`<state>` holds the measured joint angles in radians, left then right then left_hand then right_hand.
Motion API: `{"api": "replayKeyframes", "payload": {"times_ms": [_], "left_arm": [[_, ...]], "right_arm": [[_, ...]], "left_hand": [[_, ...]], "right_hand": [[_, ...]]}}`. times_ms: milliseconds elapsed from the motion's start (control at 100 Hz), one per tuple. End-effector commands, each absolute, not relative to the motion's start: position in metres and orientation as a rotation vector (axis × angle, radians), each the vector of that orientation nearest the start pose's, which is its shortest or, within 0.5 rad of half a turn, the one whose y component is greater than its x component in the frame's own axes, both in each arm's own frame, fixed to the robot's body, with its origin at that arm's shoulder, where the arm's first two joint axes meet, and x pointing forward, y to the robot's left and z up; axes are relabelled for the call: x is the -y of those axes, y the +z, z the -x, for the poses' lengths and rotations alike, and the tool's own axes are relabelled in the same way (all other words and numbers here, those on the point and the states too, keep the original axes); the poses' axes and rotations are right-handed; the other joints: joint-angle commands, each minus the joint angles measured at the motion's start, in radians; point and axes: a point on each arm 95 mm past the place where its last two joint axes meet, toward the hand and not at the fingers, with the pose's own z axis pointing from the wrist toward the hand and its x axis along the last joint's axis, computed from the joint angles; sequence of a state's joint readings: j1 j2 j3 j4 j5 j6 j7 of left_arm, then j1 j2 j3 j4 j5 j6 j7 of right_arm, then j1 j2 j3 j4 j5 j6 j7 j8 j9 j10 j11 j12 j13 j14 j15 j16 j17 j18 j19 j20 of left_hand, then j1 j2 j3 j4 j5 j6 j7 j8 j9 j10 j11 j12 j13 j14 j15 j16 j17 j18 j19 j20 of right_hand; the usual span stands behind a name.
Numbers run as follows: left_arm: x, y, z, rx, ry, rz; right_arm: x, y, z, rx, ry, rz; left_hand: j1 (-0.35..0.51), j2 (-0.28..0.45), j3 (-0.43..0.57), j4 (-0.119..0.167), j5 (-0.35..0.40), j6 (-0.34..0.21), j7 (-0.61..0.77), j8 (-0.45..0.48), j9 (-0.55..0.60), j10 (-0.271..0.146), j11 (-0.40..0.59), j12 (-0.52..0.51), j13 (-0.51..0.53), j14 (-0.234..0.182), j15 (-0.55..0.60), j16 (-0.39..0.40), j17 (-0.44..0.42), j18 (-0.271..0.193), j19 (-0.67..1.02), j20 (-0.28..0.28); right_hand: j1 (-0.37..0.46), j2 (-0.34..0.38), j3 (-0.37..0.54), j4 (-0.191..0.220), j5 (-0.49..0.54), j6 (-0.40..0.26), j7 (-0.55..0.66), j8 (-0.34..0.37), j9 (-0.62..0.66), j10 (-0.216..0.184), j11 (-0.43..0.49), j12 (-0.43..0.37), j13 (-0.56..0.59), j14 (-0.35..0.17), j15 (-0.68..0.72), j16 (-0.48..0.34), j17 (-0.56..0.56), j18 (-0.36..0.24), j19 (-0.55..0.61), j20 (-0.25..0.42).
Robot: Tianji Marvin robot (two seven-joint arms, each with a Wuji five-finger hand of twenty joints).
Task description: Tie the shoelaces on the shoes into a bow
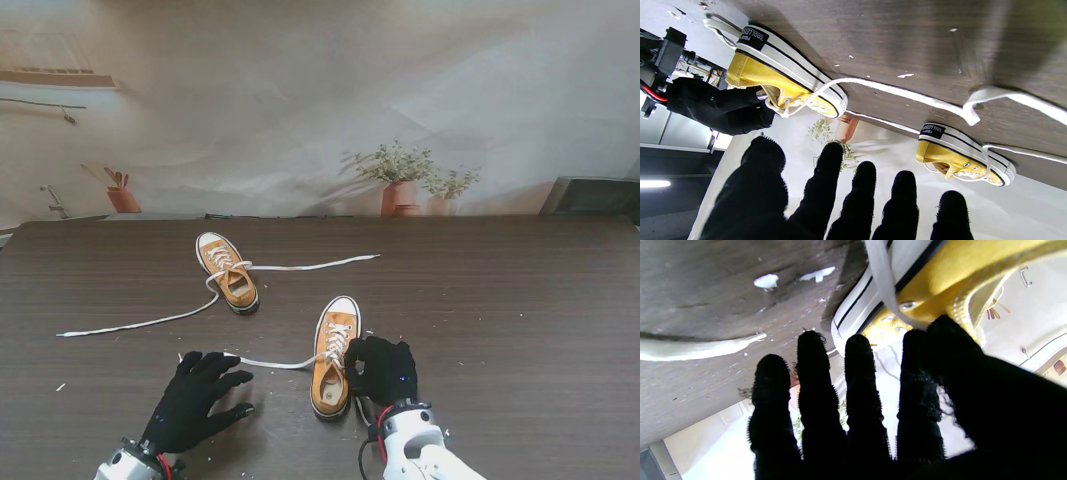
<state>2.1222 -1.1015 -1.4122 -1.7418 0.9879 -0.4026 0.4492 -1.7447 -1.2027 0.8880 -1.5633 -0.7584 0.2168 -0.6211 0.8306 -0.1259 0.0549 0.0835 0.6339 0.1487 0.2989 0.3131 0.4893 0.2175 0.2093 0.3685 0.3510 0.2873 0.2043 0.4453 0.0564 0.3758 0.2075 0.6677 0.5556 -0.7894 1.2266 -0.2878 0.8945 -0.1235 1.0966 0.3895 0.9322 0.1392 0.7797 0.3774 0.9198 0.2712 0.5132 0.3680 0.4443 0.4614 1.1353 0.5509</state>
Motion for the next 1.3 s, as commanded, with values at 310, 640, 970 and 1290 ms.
{"api": "replayKeyframes", "payload": {"times_ms": [310, 640, 970, 1290], "left_arm": [[-0.024, -0.370, -0.228, -1.352, -1.894, 1.225], [-0.022, -0.372, -0.230, -1.353, -1.907, 1.255], [-0.021, -0.371, -0.230, -1.352, -1.908, 1.259], [-0.022, -0.371, -0.230, -1.353, -1.907, 1.249]], "right_arm": [[-0.095, -0.376, -0.284, -1.012, 1.836, -1.566], [-0.089, -0.368, -0.288, -0.898, 1.866, -1.821], [-0.084, -0.375, -0.283, -0.915, 1.820, -1.723], [-0.090, -0.376, -0.266, -1.136, 1.706, -1.585]], "left_hand": [[0.023, 0.033, 0.011, -0.018, 0.013, -0.044, 0.003, 0.017, 0.000, -0.014, 0.007, 0.004, -0.010, 0.001, 0.012, -0.009, 0.005, -0.017, -0.010, -0.013], [0.026, 0.033, 0.012, -0.019, 0.019, -0.039, 0.003, 0.017, 0.010, -0.008, 0.011, 0.005, -0.011, 0.004, 0.012, -0.010, 0.003, -0.039, -0.020, -0.026], [0.027, 0.034, 0.011, -0.021, 0.020, -0.039, 0.002, 0.016, 0.013, -0.011, 0.012, 0.005, -0.008, 0.005, 0.017, -0.010, 0.010, -0.034, -0.022, -0.037], [0.027, 0.035, 0.011, -0.021, 0.020, -0.039, 0.003, 0.017, 0.013, -0.011, 0.012, 0.005, -0.008, 0.004, 0.019, -0.011, 0.009, -0.034, -0.020, -0.040]], "right_hand": [[0.031, 0.073, 0.006, -0.020, -0.012, 0.057, 0.053, 0.199, 0.007, -0.038, 0.024, -0.009, -0.017, -0.036, 0.031, 0.023, -0.031, -0.029, 0.022, 0.010], [0.057, 0.122, 0.001, -0.015, -0.098, 0.147, 0.131, 0.252, 0.144, 0.056, -0.081, -0.052, -0.005, 0.025, -0.063, -0.022, -0.064, 0.010, -0.063, -0.013], [-0.047, 0.103, -0.010, -0.011, -0.230, 0.103, -0.070, -0.002, 0.098, 0.026, -0.025, -0.025, 0.056, 0.042, -0.070, 0.014, -0.045, 0.031, -0.020, -0.006], [-0.251, 0.161, -0.192, 0.139, -0.304, 0.159, -0.343, 0.064, -0.128, 0.016, -0.007, 0.007, -0.070, 0.046, -0.071, 0.010, -0.102, 0.020, -0.047, 0.016]]}}
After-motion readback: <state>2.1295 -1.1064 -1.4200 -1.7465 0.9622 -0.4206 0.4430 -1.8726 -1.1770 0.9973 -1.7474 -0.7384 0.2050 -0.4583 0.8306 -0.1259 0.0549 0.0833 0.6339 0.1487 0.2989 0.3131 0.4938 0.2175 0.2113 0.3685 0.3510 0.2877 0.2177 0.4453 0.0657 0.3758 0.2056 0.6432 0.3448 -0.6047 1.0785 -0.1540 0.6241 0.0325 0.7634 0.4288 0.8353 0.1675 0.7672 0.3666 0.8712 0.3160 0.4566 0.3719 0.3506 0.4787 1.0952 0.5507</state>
